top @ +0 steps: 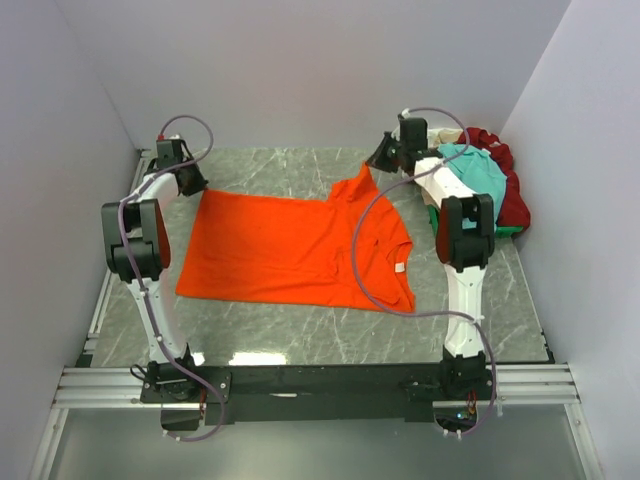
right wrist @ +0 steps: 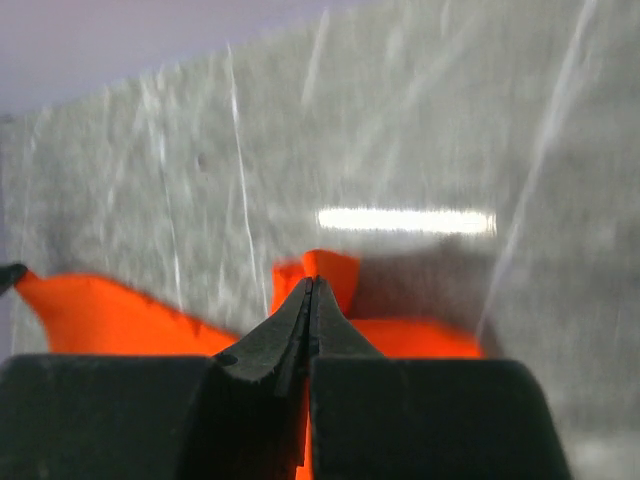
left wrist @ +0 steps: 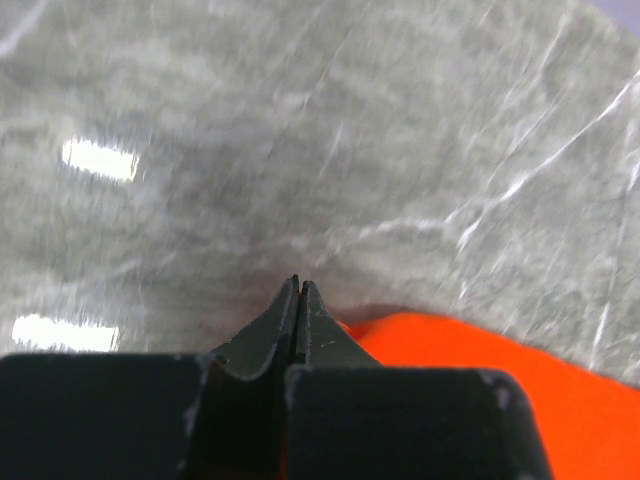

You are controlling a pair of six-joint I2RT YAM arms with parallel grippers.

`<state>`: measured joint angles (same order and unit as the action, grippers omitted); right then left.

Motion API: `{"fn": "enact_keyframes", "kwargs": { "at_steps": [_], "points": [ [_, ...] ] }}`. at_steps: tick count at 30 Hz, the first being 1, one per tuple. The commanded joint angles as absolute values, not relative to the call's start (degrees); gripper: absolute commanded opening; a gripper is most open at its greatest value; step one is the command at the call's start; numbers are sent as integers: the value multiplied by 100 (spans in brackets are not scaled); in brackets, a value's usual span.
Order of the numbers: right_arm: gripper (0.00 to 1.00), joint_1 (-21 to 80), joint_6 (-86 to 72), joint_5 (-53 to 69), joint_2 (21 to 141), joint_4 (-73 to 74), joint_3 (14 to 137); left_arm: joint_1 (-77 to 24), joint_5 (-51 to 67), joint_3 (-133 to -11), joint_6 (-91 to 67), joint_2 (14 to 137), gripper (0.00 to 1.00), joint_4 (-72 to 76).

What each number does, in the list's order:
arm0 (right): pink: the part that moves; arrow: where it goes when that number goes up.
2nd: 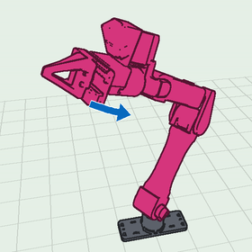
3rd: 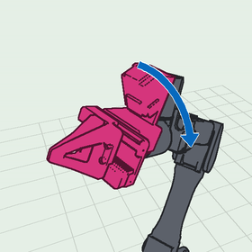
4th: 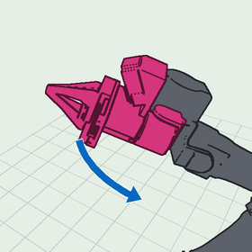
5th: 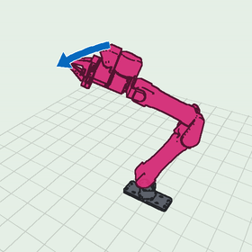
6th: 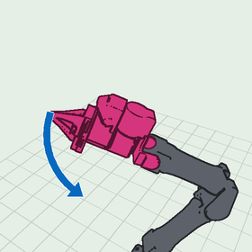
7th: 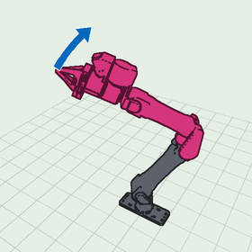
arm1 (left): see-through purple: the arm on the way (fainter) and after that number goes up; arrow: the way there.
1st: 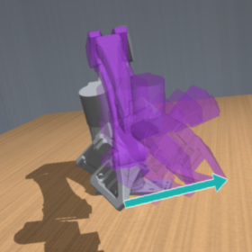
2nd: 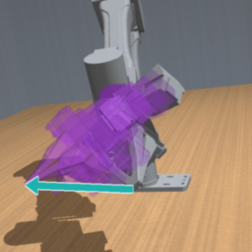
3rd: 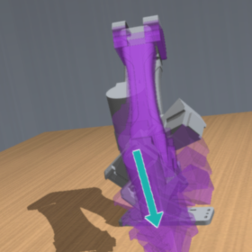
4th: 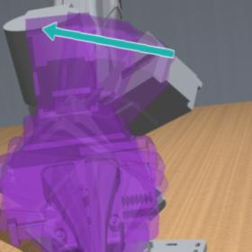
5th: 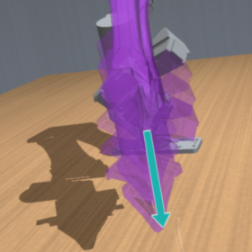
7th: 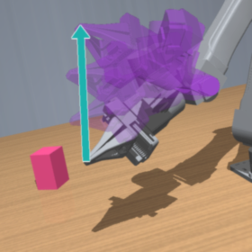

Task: Fold and stack the t-shirts
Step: Fold the tshirt

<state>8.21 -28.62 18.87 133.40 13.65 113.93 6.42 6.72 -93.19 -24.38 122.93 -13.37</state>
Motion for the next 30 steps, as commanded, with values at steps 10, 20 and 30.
{"fn": "enact_keyframes", "kwargs": {
  "at_steps": [10, 20, 30],
  "points": [
    [0, 835, -2980, 2478, 10504, 9, 7657, 615, 159, -8245, -2329, 11224, 0, -1063],
    [0, 976, -2997, 2426, 9247, -431, 5881, 615, -395, -7304, -2373, 10460, 0, -914],
    [0, 1011, -2892, 2145, 7657, -123, 4843, 615, -676, -6812, -2364, 10152, 1, -861]
  ]
}}
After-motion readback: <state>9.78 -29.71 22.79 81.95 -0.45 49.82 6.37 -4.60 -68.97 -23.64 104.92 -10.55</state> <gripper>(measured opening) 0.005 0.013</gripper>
